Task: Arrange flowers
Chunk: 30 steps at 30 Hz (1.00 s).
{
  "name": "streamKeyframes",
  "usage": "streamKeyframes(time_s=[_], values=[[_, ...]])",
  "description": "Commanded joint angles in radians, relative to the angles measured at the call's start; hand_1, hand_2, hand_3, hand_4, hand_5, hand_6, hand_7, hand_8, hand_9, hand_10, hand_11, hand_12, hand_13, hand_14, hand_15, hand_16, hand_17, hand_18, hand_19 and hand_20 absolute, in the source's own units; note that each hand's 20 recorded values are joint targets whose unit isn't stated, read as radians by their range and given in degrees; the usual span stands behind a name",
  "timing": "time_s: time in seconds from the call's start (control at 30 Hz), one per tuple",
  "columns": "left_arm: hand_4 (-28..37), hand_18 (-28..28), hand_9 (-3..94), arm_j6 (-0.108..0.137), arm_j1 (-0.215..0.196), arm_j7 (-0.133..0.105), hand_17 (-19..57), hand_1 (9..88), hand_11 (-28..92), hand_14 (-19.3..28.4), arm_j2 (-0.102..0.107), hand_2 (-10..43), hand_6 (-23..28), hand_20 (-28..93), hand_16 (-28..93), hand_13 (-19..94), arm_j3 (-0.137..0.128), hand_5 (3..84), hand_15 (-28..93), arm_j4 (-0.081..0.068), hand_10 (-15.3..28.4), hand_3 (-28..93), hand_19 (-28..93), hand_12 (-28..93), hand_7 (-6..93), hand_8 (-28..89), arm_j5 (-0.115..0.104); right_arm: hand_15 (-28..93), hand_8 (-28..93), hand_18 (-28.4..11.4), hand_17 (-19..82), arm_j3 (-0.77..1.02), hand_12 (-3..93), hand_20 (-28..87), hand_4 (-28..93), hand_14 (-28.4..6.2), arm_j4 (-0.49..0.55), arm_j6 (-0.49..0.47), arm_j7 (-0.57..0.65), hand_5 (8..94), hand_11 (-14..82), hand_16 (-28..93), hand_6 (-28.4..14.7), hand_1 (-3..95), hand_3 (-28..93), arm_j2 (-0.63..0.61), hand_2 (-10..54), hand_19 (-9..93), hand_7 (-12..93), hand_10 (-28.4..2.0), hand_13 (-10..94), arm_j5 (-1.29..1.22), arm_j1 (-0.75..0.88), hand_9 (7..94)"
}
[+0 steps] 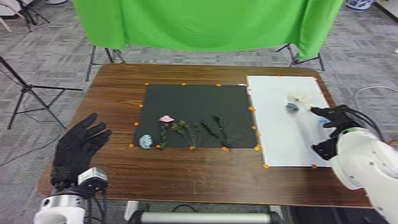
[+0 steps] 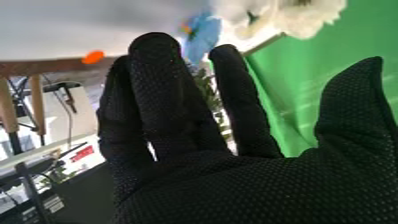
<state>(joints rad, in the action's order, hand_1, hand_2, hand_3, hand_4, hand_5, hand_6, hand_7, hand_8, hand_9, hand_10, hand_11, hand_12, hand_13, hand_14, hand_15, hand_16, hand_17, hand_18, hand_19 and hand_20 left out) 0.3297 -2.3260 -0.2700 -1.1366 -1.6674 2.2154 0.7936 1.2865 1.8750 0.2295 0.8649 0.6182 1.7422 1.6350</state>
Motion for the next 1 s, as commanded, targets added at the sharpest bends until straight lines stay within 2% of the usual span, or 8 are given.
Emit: streamKeyframes(time_s=[0.03,0.27,0.57,0.6,0.7,0.83,0.87,1.0], values=[[-23.4,24.7,36.4,-0.013,-0.01,0.016,-6.1,23.0,31,26.4,-0.013,5.2,10.0,28,-9,28,-0.005,39.0,55,-0.004,19.6,82,59,11,17.0,-11,0.006,83,-12,-25.7,26,-0.03,12.7,21,-27,-17.6,-0.03,-0.019,0.024,47.8,14.1,4,-5.0,9.6,82,-0.008,12.1,93,15,-24.9,58,0.005,-0.044,46.8],[-23.3,24.7,36.4,-0.013,-0.014,0.02,-6.1,23.0,31,26.3,-0.017,5.2,10.0,28,-9,28,-0.006,39.1,55,-0.001,19.5,82,59,11,17.1,-11,0.011,83,-12,-25.6,26,-0.082,12.8,21,-27,-17.0,-0.075,-0.056,0.056,46.9,14.5,4,-5.2,11.7,84,-0.016,10.5,93,15,-24.5,58,0.011,-0.1,47.3],[-23.2,24.7,36.5,-0.01,-0.022,0.016,-6.1,23.1,31,26.4,-0.015,5.2,10.1,28,-9,28,-0.008,39.2,55,0.002,19.6,82,59,11,17.1,-11,0.007,82,-12,-25.2,28,-0.096,12.6,22,-26,-15.5,-0.065,0.01,0.047,47.6,17.2,4,-3.9,18.1,88,-0.04,6.0,93,17,-22.5,62,0.037,-0.099,51.4],[-23.2,24.7,36.5,-0.013,-0.019,0.023,-6.0,23.1,31,26.4,-0.019,5.2,10.1,28,-9,28,-0.01,39.2,55,0.0,19.6,82,59,11,17.2,-11,0.01,82,-13,-25.1,28,-0.093,12.6,22,-26,-15.3,-0.059,0.015,0.048,48.1,17.3,5,-3.4,18.5,88,-0.039,5.7,93,17,-22.3,62,0.05,-0.094,52.0],[-23.2,24.7,36.5,-0.009,-0.02,0.015,-6.0,23.1,31,26.3,-0.014,5.2,10.1,28,-9,28,-0.005,39.2,55,0.0,19.6,82,59,11,17.1,-11,0.007,82,-13,-25.4,29,-0.072,12.5,23,-26,-14.9,-0.04,0.027,0.039,49.1,17.5,5,-2.4,19.9,88,-0.034,4.9,93,18,-22.0,63,0.066,-0.082,53.9],[-23.1,24.8,36.5,-0.011,-0.018,0.009,-6.0,23.1,31,26.3,-0.013,5.1,10.0,28,-9,28,-0.006,39.1,55,0.002,19.5,83,59,11,17.1,-11,0.006,80,-14,-26.0,30,-0.034,12.3,22,-26,-15.2,-0.006,0.003,0.049,49.6,17.6,6,-1.4,20.8,87,-0.022,4.2,93,18,-22.4,65,0.091,-0.069,57.5],[-23.1,24.8,36.5,-0.013,-0.011,0.017,-6.0,23.1,31,26.3,-0.015,5.1,9.9,28,-9,28,-0.008,39.0,55,0.0,19.5,83,59,11,17.1,-11,0.01,79,-14,-26.4,30,-0.04,12.2,21,-26,-15.2,-0.009,-0.003,0.055,49.6,17.5,6,-1.3,21.1,87,-0.022,3.8,93,18,-22.6,65,0.104,-0.08,58.2],[-23.2,24.7,36.5,-0.013,-0.014,0.012,-6.0,23.3,31,26.3,-0.011,5.2,9.9,28,-9,28,-0.007,38.9,55,0.0,19.5,82,60,11,17.2,-11,0.008,77,-14,-27.3,32,-0.101,12.1,19,-26,-15.0,-0.038,-0.005,0.075,49.6,17.3,7,-1.0,22.0,87,-0.047,2.8,92,17,-22.9,66,0.132,-0.134,59.6]])
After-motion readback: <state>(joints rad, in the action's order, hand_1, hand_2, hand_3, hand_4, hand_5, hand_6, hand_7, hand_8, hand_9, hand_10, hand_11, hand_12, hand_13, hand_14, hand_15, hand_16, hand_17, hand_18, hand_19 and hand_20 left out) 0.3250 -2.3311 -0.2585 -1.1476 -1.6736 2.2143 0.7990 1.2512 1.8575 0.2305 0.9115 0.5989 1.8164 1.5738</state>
